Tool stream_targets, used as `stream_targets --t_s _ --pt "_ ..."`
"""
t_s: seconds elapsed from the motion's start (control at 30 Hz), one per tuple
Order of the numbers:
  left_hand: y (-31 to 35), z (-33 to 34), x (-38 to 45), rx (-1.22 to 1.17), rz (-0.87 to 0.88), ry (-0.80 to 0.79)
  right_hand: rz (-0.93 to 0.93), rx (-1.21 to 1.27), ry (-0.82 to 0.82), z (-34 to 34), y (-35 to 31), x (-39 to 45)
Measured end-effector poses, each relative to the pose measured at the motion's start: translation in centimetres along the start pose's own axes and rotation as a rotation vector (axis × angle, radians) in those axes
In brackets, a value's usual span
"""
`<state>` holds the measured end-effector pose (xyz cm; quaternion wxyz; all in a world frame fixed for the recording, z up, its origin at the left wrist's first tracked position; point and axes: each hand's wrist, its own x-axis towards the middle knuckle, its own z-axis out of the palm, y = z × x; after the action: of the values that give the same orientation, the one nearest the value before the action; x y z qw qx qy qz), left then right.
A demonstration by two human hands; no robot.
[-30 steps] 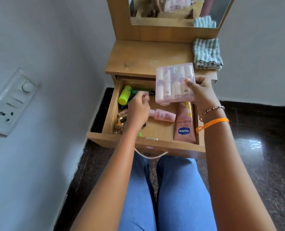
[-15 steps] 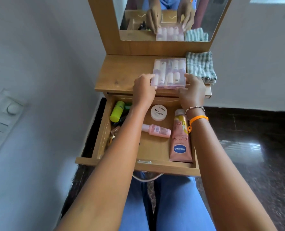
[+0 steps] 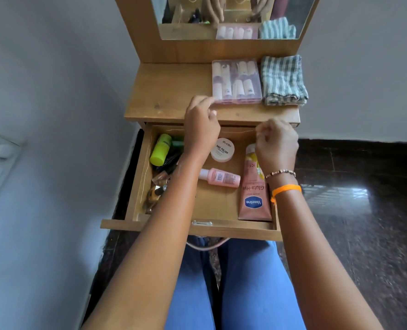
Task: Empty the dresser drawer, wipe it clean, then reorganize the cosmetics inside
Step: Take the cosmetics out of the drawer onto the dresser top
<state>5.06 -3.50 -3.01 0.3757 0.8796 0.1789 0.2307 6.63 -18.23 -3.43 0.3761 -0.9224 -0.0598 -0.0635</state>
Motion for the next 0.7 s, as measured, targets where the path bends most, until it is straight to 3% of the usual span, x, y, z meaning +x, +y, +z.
stream_targets --t_s 0.13,0.3,0.57,0.7 --pt "-1.1 -0.3 -4.6 -0.059 -0.055 -0.046 0.152 -0.385 -0.263 0.2 1.0 -3.9" --pt "-2.9 -0.5 -8.2 -0.025 -0.18 -0.15 0.074 -0.567 -0.254 3.5 1.1 -5.5" --pt "-3.5 -1.8 -10.2 -0.025 -0.242 -0.211 0.195 -0.512 -0.398 4.5 1.9 -5.8" --pt "-3.3 -2.0 -10.6 -0.052 -0.25 -0.205 0.231 -0.419 -0.375 4.1 2.0 -5.7"
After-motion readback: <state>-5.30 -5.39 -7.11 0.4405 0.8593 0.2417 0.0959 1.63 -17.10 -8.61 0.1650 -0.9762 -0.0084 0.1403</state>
